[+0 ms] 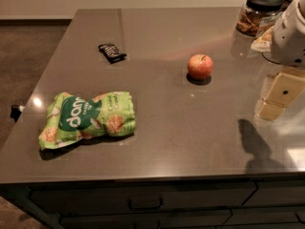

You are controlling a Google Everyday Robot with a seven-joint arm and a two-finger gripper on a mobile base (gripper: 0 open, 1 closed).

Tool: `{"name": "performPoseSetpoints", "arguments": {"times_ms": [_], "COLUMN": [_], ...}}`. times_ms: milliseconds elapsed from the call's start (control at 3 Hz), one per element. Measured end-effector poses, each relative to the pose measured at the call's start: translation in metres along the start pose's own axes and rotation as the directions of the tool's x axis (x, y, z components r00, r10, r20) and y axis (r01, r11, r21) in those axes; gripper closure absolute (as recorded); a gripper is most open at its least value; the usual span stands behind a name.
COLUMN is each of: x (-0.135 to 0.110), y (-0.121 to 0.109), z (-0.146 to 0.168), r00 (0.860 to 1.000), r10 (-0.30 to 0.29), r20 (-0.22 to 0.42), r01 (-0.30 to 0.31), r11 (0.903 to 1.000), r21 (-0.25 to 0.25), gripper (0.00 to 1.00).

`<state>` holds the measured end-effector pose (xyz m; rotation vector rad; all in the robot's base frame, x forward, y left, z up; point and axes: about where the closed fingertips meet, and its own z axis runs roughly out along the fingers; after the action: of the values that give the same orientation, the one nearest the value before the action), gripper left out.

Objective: Move apple near rxbar chocolate

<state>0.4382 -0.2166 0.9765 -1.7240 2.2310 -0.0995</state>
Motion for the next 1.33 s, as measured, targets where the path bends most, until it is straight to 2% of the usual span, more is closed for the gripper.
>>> {"name": "performPoseSetpoints", "arguments": {"times_ms": [333, 667, 1000, 1333], "x": [0.000, -0.016, -0.049, -0.069], "y": [0.000, -0.020, -0.069, -0.098], "z": [0.000, 0.003, 0.016, 0.026], "r00": [1.000, 0.997, 0.979, 0.967], "r10": [0.000, 0.068, 0.164, 0.202], "r20": [0.000, 0.047, 0.120, 0.158], "r01": [0.000, -0.067, -0.163, -0.202], "r11": [1.0000, 0.9977, 0.9864, 0.9792], "r21": [0.000, -0.010, -0.021, -0.018], "gripper": [0.00, 0.00, 0.00, 0.00]}}
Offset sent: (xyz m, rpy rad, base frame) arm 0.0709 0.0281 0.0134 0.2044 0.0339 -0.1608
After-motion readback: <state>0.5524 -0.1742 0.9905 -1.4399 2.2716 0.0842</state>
